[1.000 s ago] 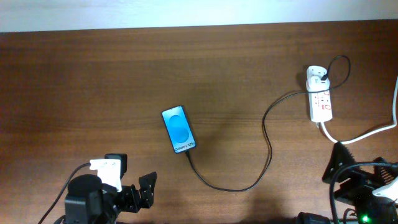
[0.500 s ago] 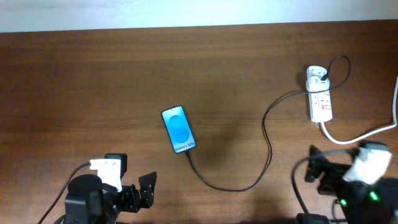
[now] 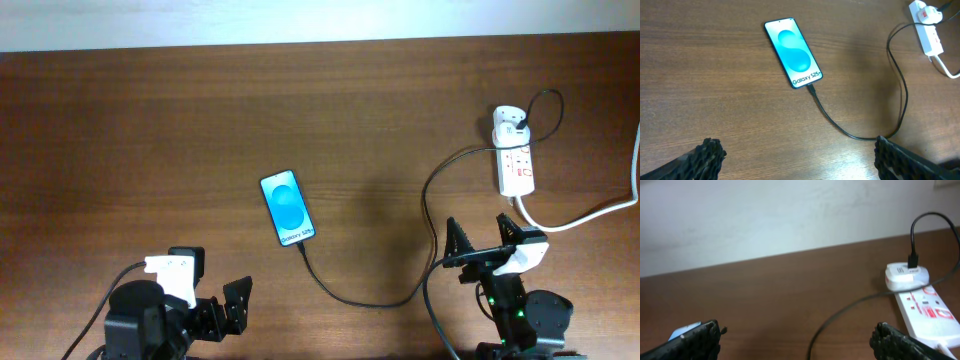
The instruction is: Plug charger to phone and switch on socket
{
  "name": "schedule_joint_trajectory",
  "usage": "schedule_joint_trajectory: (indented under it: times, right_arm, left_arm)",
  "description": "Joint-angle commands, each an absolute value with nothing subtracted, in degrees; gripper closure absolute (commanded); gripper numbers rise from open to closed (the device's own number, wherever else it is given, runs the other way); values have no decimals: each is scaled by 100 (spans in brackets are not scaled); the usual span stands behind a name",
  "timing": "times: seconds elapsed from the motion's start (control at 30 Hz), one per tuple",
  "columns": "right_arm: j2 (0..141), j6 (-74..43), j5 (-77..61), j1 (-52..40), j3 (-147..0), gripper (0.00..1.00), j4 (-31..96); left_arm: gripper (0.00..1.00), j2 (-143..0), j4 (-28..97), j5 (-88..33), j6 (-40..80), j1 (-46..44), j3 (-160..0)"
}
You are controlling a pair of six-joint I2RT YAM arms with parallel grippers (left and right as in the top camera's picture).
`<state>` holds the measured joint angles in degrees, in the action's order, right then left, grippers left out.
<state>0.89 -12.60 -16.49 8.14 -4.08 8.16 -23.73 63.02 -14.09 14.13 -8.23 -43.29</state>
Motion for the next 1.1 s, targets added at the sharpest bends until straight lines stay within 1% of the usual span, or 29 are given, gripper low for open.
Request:
schedule_joint_trajectory:
  times: [0.0, 0.1, 0.17, 0.27, 0.6, 0.67, 0.73, 0.8, 0.83, 0.87, 0.9, 0.97, 1.07]
  right_arm:
    - [19, -1448, -1431, 781, -189, 2, 661]
    - [19, -1444, -1004, 777, -134, 2, 572]
    - [19, -1448, -762, 777, -32, 1, 150]
    - [19, -1444, -766, 777, -32, 2, 362]
    - [21, -1444, -766, 777, -32, 2, 366]
    - [19, -1444, -766, 777, -32, 2, 366]
    - [21, -1444, -766, 777, -32, 2, 368]
    - [21, -1444, -766, 777, -32, 2, 366]
    - [19, -1444, -766, 777, -32, 2, 366]
    - [21, -1444, -766, 777, -32, 1, 368]
    - [19, -1446, -766, 777, -32, 2, 368]
    - [19, -1444, -766, 777, -32, 2, 368]
    - [21, -1446, -766, 777, -32, 2, 368]
  left_arm:
    - [1, -2340, 6292, -1369, 1404, -821, -4322]
    - [1, -2340, 6292, -1369, 1406, -821, -4322]
    - [1, -2338, 6292, -1369, 1406, -821, -4320]
    - [1, -2338, 6292, -1369, 1406, -821, -4320]
    - [1, -2338, 6292, -1367, 1406, -821, -4320]
    - [1, -2344, 6322, -1354, 1400, -1009, -4320]
    - [1, -2281, 6370, -805, 1400, -1007, -4233]
    - [1, -1951, 5655, -565, 1286, -1007, -3887]
    - [1, -1409, 4589, -569, 849, -1007, -3238]
    - [1, -1164, 3898, -569, 777, -1007, -2812]
    - [1, -947, 2873, -569, 598, -1007, -2231]
    - [1, -808, 1695, -569, 12, -1007, -1479]
    - [1, -381, 698, -281, -183, -1002, -458]
